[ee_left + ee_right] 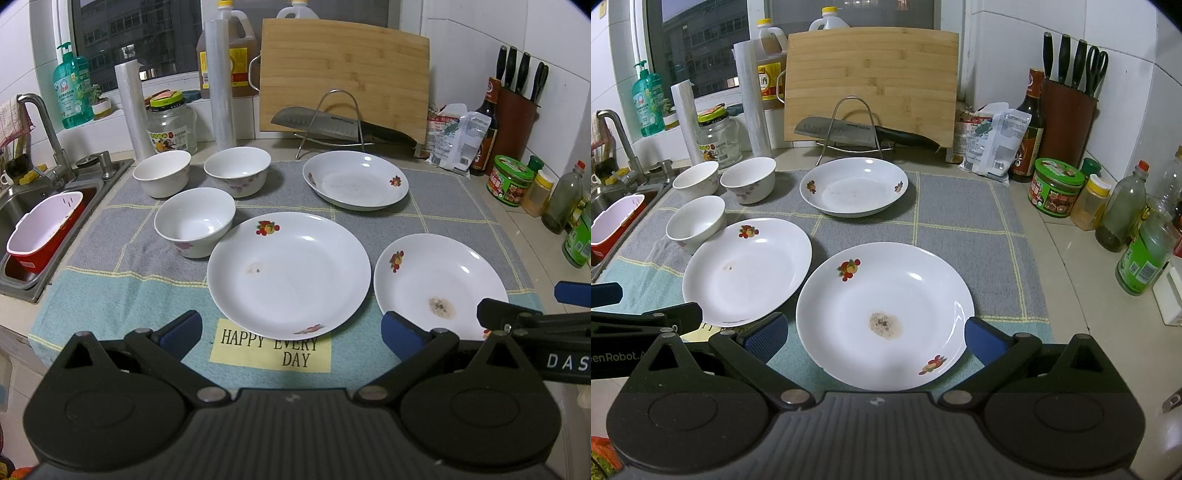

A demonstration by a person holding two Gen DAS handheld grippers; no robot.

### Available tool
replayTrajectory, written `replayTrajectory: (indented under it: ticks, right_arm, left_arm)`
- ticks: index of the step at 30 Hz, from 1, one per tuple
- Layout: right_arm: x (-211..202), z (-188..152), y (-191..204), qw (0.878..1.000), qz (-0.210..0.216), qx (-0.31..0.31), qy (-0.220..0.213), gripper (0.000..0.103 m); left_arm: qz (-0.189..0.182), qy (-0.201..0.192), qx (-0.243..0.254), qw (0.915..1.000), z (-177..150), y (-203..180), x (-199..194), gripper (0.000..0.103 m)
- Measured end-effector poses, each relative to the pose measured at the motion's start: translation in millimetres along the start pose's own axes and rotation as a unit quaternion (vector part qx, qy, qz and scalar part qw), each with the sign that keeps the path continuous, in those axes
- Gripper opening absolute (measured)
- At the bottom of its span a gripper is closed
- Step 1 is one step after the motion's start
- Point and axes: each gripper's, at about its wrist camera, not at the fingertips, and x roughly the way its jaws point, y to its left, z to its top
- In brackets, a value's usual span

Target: Organize plates and bowls

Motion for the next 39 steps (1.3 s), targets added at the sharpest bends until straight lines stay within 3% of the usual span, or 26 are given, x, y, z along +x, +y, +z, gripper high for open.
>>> replayTrajectory:
  ticks: [21,39]
  right_arm:
    - [-2,4,8,1.000,-0.012,-0.001,-0.004,0.103]
    - [-7,5,33,0.999,-0.029,-0.005,-0.020,0.103]
  left_arm:
    - [-0.005,-0.001,0.003,1.0000,7,1,1,0.102]
    - [-0.052,-0.019,0.023,0.9982,3,32,9,0.102]
